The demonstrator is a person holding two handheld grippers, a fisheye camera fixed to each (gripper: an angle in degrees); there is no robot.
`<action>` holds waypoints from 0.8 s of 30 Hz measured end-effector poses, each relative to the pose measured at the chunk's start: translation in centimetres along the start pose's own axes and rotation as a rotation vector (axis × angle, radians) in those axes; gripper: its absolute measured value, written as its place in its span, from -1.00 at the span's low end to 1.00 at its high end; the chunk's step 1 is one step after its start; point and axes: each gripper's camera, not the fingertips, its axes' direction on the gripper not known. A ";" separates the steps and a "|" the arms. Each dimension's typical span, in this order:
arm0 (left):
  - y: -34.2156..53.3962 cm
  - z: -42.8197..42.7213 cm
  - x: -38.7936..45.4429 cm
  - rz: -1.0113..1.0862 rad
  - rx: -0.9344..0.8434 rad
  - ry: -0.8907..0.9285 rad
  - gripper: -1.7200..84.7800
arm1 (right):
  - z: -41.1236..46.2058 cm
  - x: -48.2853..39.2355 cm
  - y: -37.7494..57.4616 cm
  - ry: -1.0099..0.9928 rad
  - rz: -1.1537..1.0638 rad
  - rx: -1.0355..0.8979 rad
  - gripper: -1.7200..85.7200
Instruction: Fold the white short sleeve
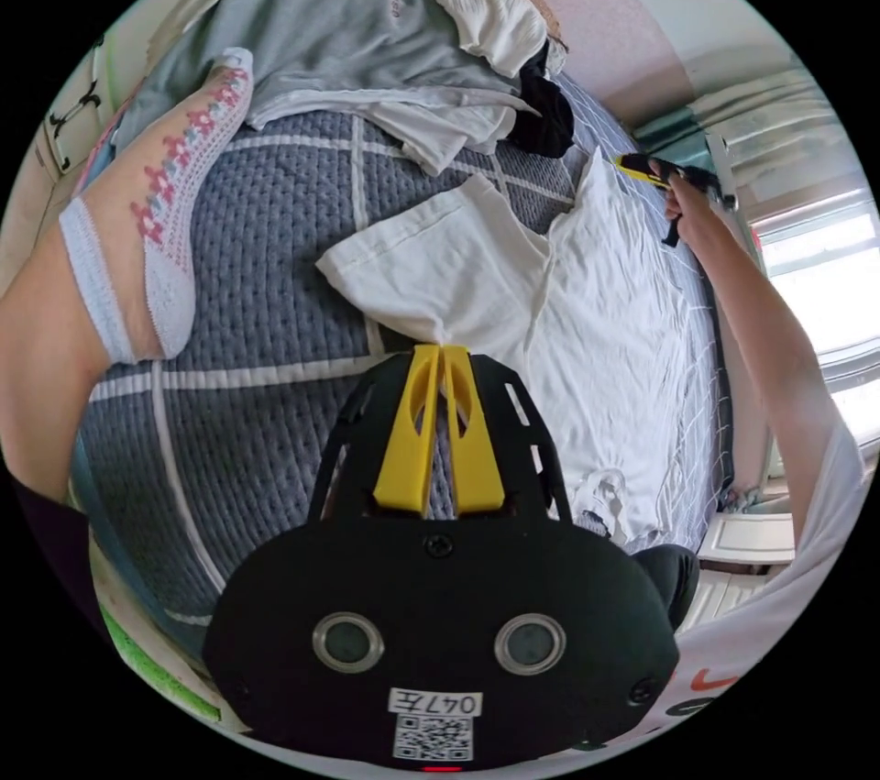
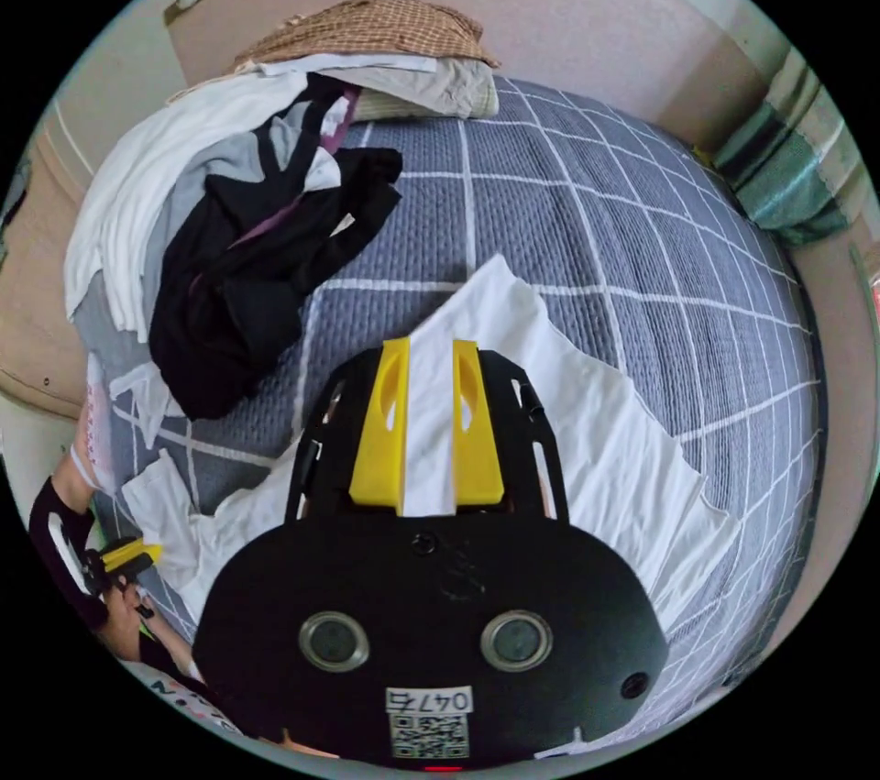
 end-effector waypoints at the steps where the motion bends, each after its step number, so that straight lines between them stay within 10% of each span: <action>1: 0.0 0.0 0.1 0.005 0.002 -0.007 -0.98 | 0.6 0.7 -0.8 -0.007 0.037 0.005 -0.87; 15: -0.5 -1.7 5.1 0.162 0.161 0.084 -0.98 | 5.8 3.2 -4.7 0.166 0.056 -0.101 -0.96; 24: 2.0 -1.2 18.3 0.590 0.057 0.390 -0.98 | -2.9 12.9 3.4 -0.166 0.211 0.100 -0.97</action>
